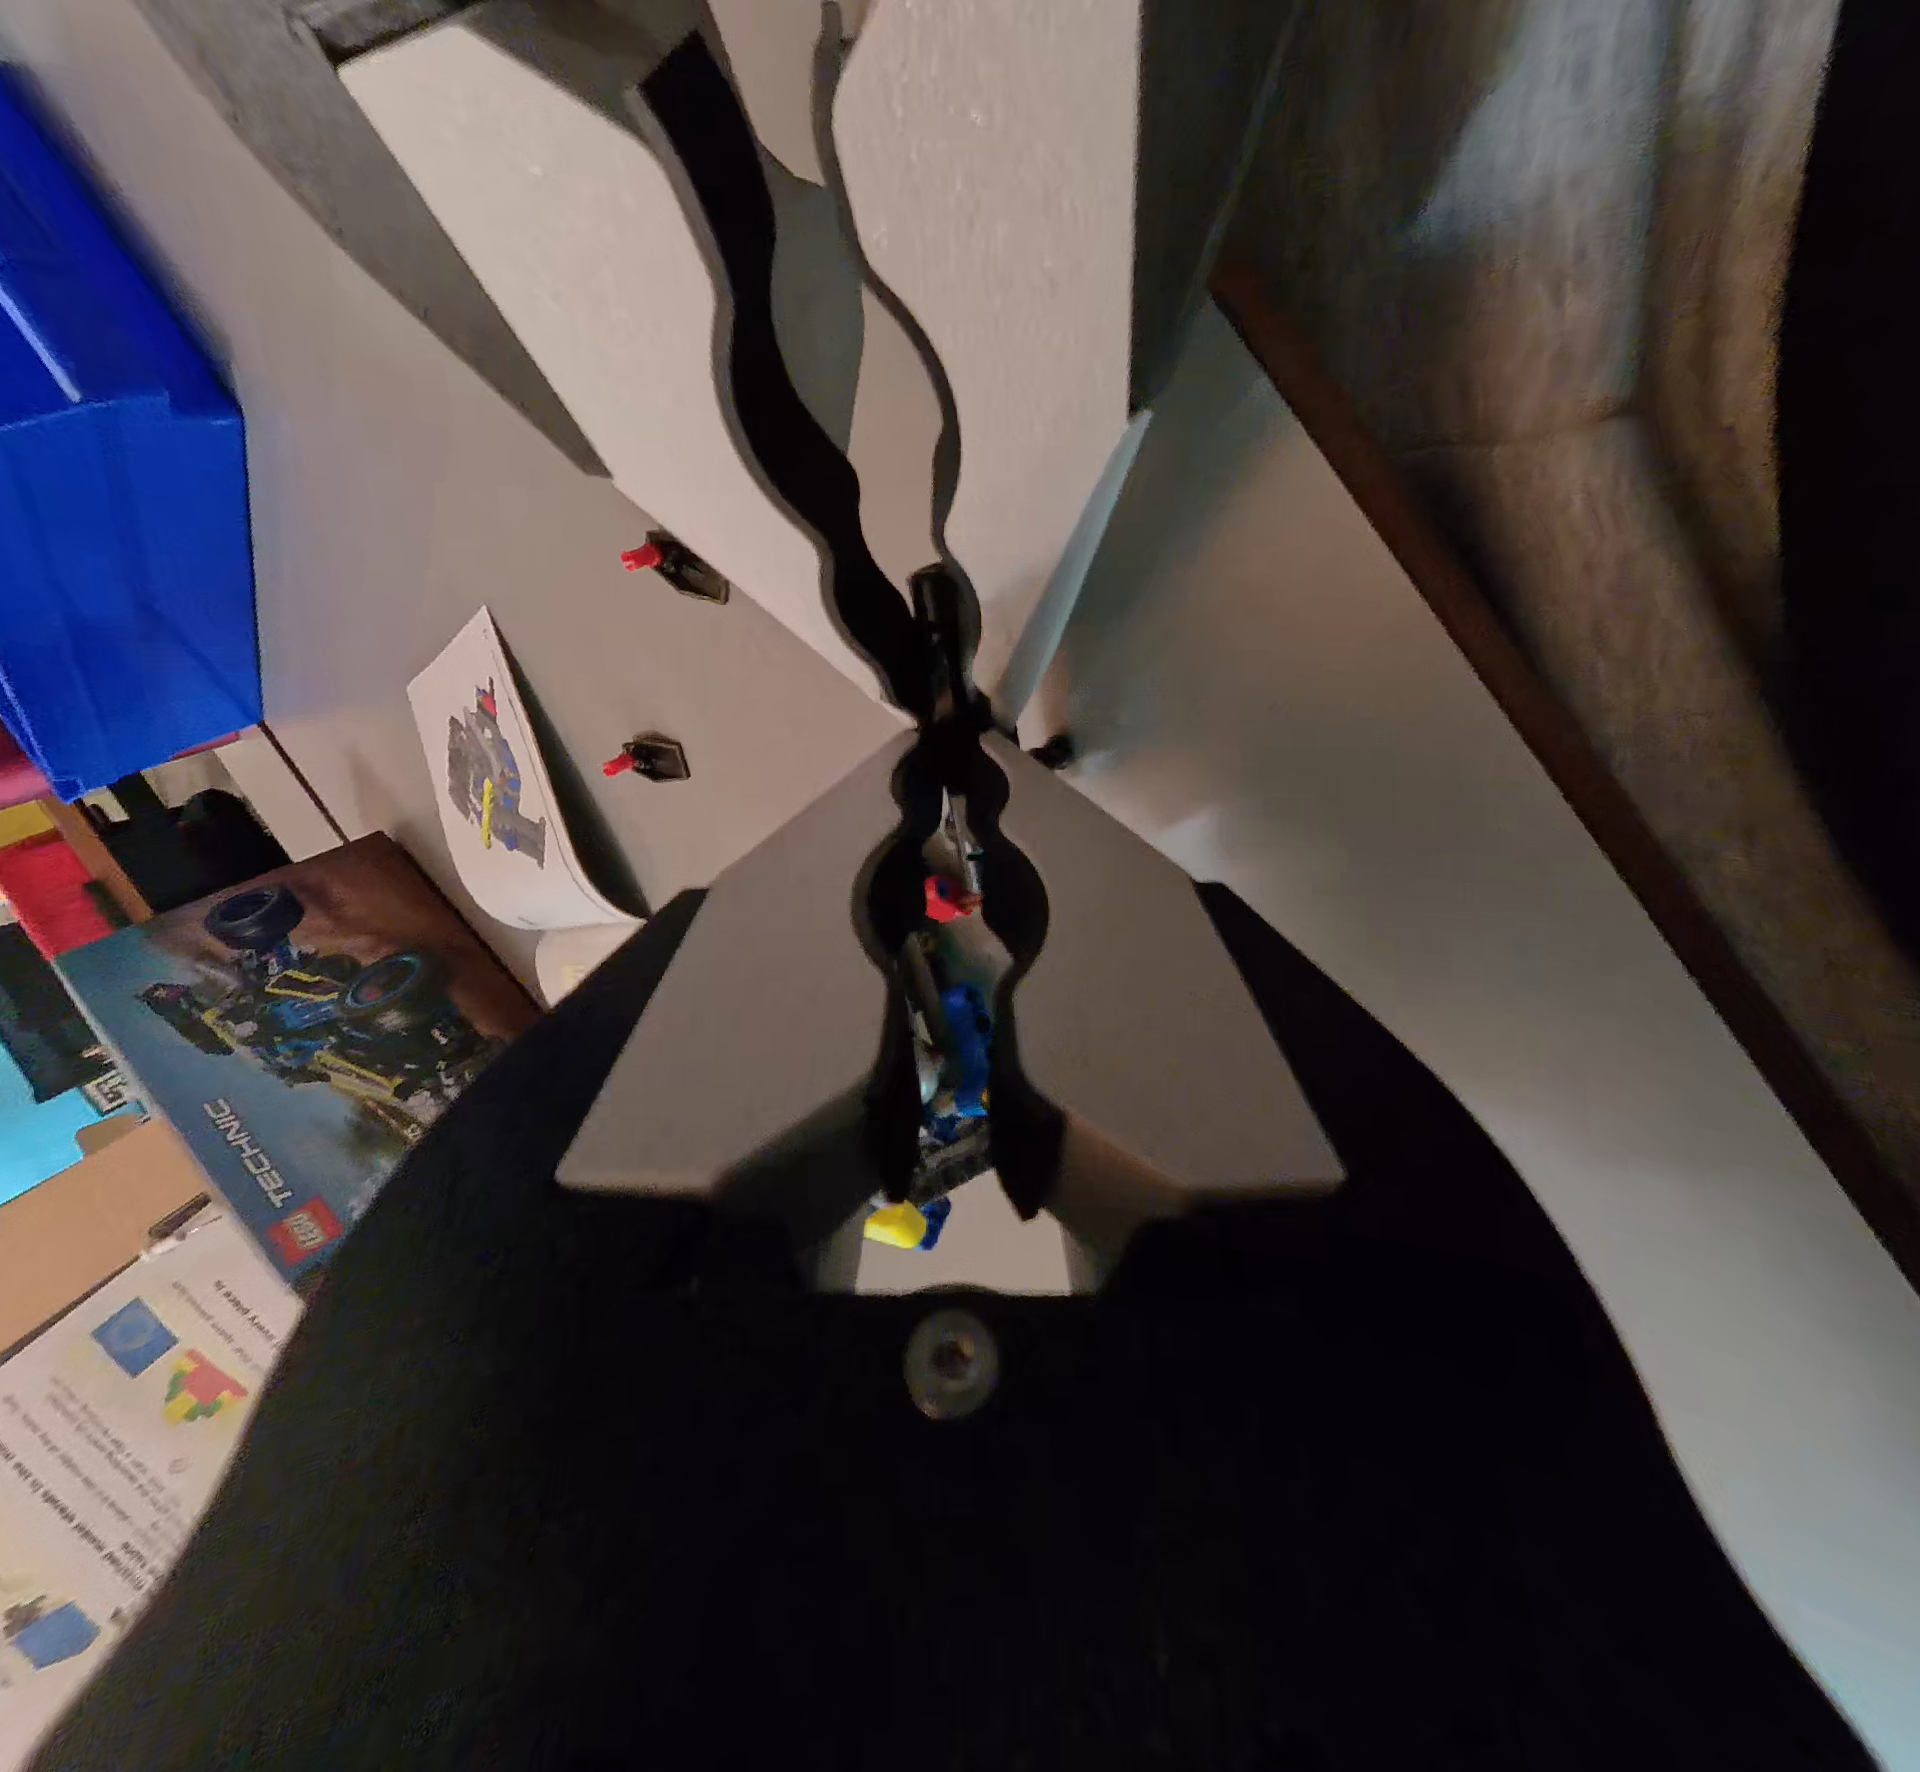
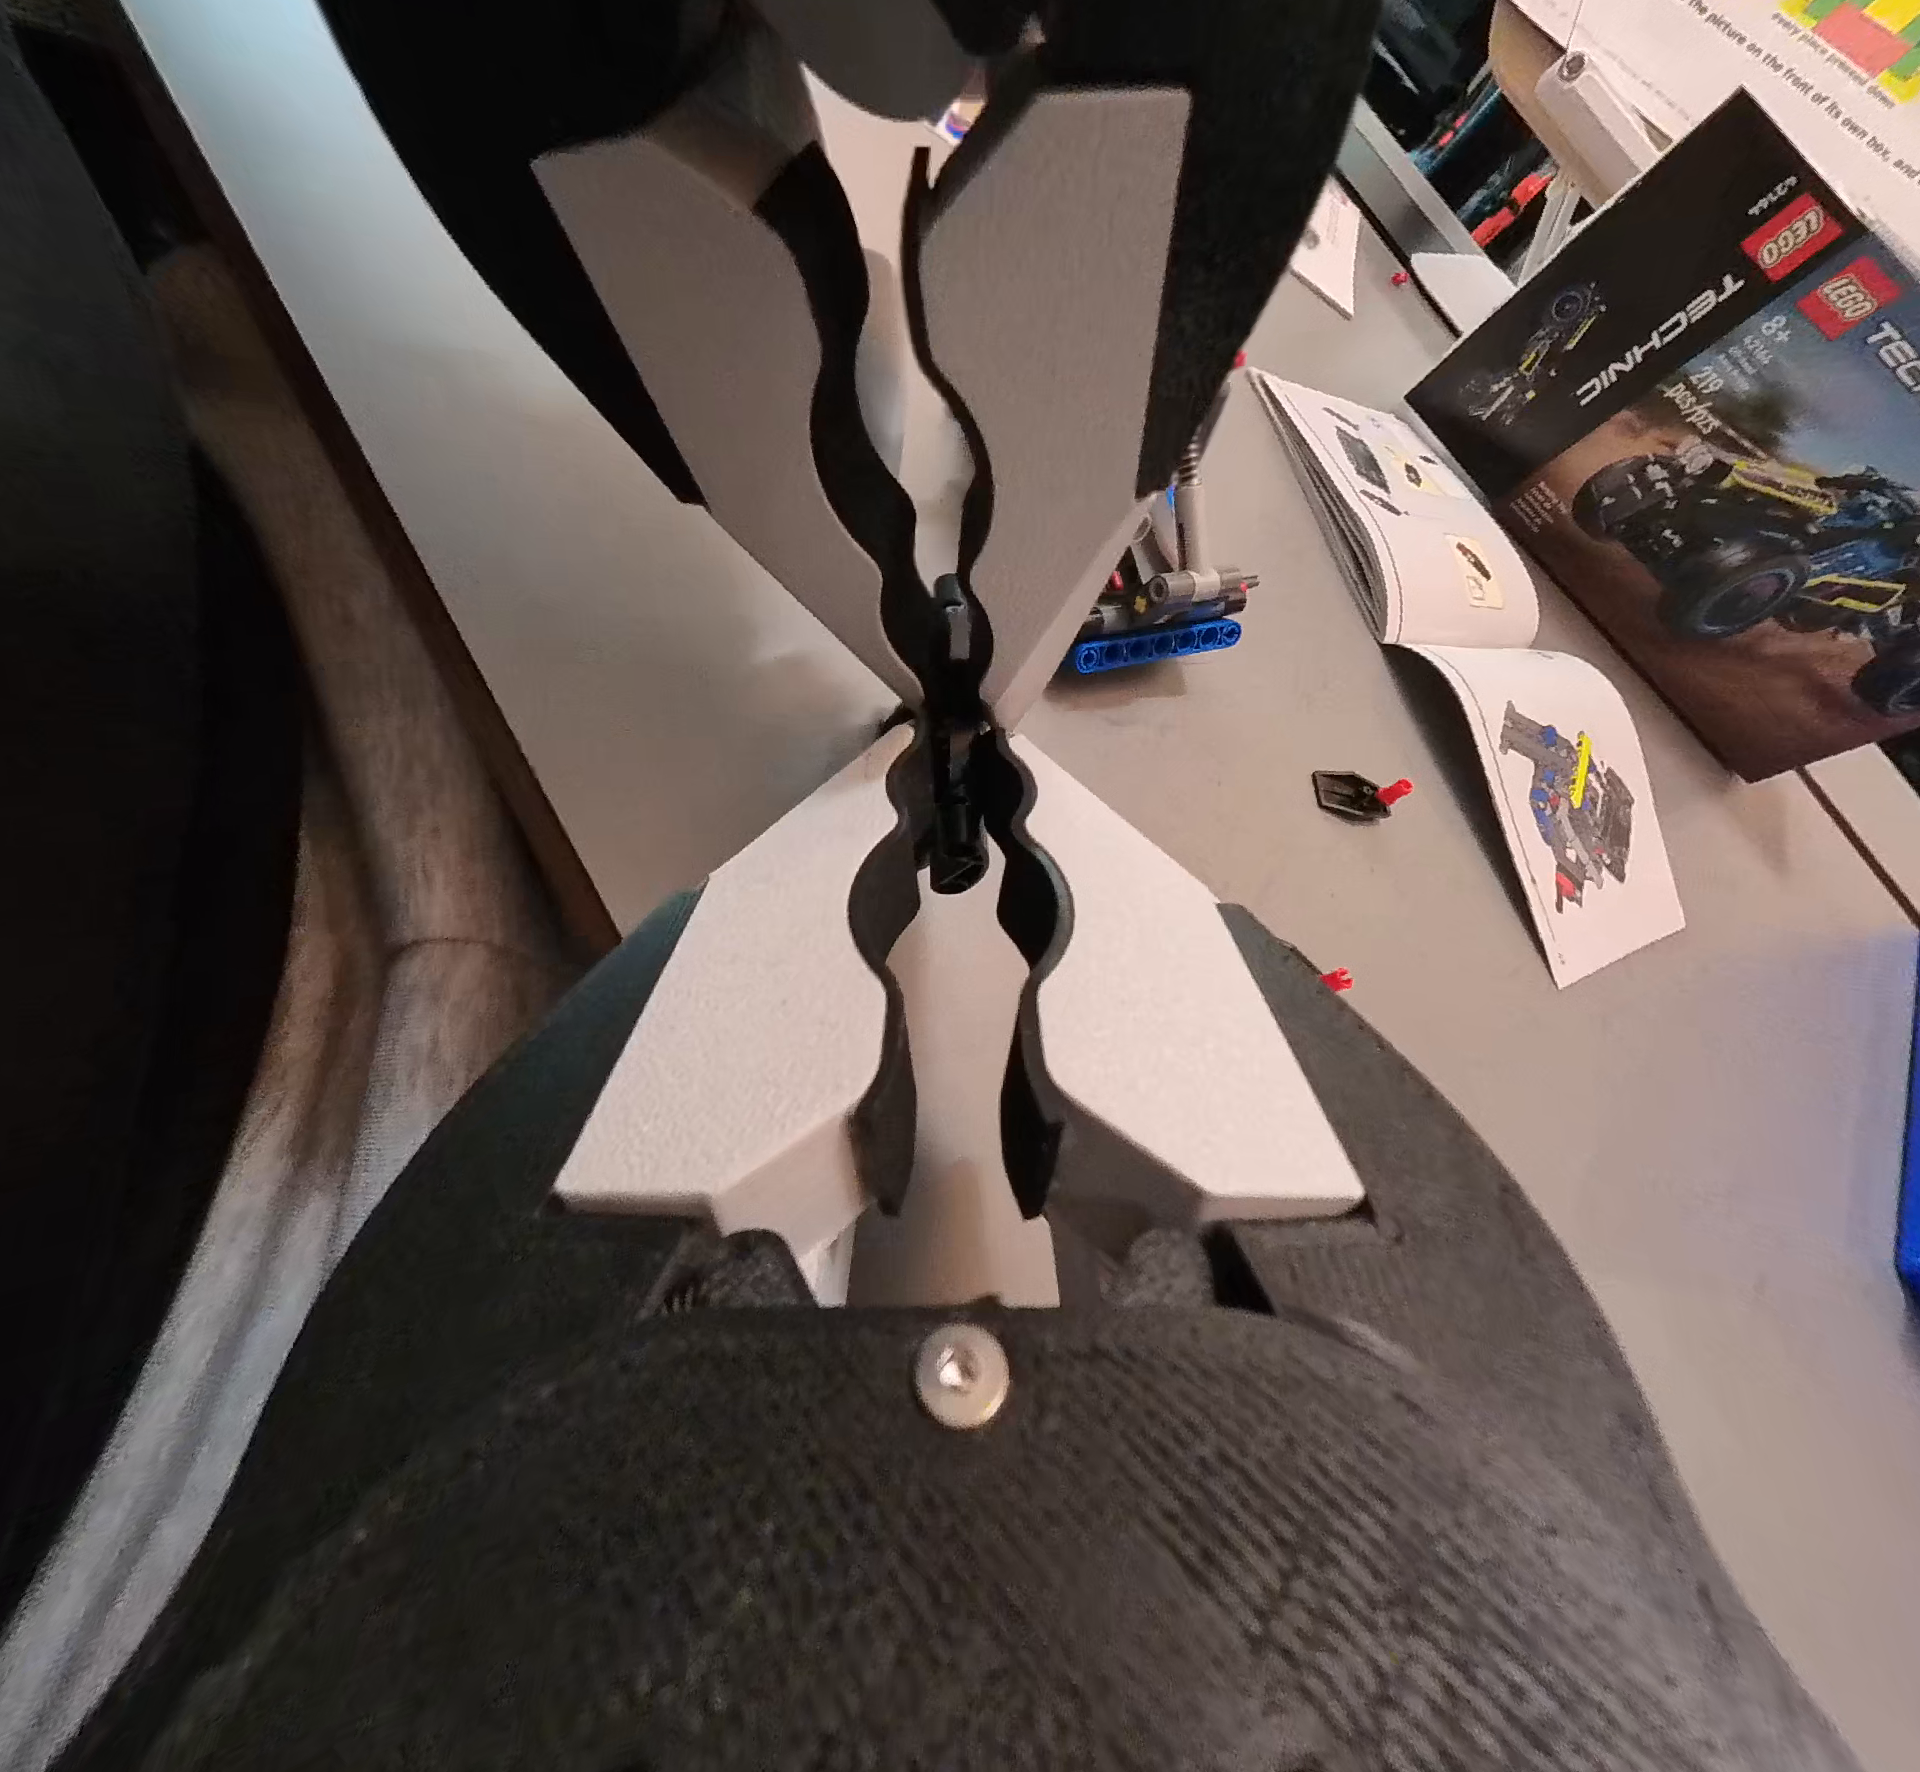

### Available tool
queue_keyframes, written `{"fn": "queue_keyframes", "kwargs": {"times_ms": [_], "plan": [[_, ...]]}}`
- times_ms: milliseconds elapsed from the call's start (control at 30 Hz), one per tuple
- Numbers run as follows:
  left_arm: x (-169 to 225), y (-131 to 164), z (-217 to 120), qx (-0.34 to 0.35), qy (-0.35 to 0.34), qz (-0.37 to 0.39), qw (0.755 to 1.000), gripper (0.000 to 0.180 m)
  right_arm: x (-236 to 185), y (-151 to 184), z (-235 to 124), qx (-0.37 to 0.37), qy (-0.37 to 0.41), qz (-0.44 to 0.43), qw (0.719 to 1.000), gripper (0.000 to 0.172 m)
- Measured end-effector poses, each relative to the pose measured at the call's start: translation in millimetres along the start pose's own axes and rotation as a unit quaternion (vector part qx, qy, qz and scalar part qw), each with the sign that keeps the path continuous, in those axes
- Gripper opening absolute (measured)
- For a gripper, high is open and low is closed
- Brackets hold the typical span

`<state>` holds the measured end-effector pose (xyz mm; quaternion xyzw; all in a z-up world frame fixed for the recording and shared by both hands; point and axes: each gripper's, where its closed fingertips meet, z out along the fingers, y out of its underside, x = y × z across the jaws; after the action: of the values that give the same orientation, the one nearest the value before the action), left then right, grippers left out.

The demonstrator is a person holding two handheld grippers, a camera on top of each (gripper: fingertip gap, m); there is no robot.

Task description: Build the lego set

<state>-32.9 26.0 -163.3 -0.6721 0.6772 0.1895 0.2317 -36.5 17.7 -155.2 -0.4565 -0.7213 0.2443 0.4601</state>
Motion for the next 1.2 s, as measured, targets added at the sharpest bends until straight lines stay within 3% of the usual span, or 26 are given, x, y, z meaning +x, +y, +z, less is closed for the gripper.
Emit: {"fn": "queue_keyframes", "kwargs": {"times_ms": [467,767,900,967,1100,1200], "plan": [[1,-1,0,0.008,0.001,0.004,1.0,0.0,-1,0,0,0.005,0.001,0.006,1.0,0.008],[-2,1,1,0.028,-0.004,-0.054,0.998,0.001,1,-2,-1,0.018,-0.032,0.051,0.998,0.008],[-5,5,2,0.031,0.018,-0.135,0.99,0.0,6,32,-15,-0.049,-0.052,0.105,0.992,0.03],[-5,6,2,0.041,0.034,-0.154,0.987,0.0,8,32,-22,-0.034,-0.08,0.165,0.982,0.034],[-6,4,3,0.039,0.033,-0.135,0.989,0.0,15,13,-25,0.032,-0.099,0.2,0.974,0.03],[-8,1,4,0.032,0.013,-0.103,0.994,0.001,10,19,-17,0.007,-0.106,0.17,0.98,0.028]]}}
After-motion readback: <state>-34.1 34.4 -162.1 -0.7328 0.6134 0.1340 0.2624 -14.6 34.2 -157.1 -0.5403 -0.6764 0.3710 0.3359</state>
